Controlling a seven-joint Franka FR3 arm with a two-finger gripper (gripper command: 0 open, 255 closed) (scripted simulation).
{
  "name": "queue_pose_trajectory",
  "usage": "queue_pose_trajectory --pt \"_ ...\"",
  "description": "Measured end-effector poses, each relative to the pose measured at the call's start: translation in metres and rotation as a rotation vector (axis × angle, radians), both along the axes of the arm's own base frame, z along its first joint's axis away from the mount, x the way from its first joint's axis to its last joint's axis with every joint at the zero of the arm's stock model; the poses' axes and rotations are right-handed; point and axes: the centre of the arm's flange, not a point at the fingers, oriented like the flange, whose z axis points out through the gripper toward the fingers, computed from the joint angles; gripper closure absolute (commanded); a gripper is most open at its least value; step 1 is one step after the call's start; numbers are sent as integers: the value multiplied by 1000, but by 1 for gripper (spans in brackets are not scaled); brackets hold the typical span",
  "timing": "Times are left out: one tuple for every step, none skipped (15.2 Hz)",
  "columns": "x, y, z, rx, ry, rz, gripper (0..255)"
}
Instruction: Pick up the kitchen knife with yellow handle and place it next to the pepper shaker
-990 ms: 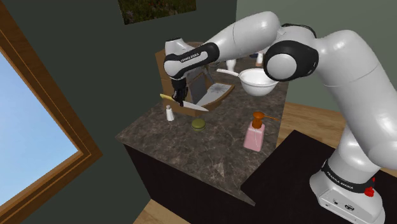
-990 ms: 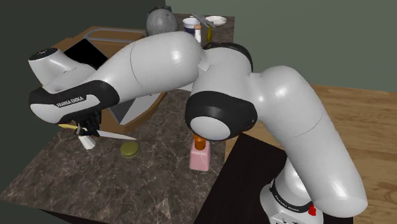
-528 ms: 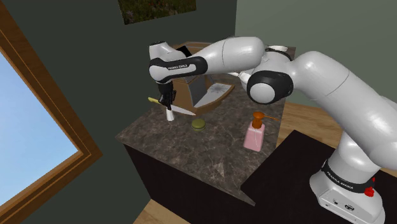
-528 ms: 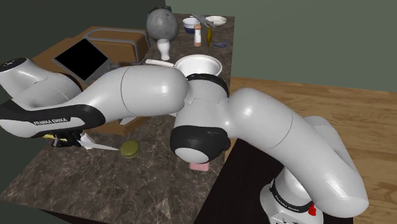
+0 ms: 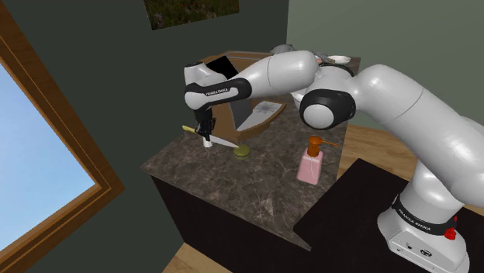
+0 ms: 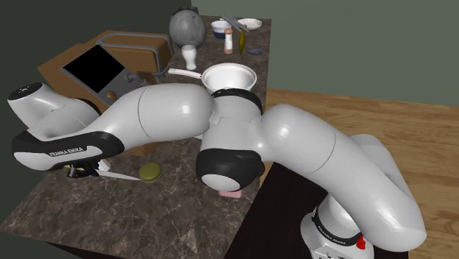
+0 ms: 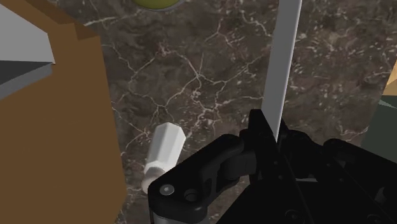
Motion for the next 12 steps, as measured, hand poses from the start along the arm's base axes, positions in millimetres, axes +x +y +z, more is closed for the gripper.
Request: queue_pose_trajectory --pt "0 0 -5 0 0 0 255" --pt "0 1 -10 0 0 0 255" --pt "1 0 -15 0 0 0 255" --pt "1 0 -21 0 0 0 255" --pt "1 0 -27 0 0 0 255" --pt "-1 0 -32 0 0 0 255" --pt "1 0 -37 0 0 0 255" --pt "1 0 -42 0 0 0 255" --pt "1 0 -47 0 0 0 255" --pt "-1 0 -52 0 0 0 255" --pt "-1 1 -58 0 0 0 255" --pt "-1 1 -63 0 0 0 255"
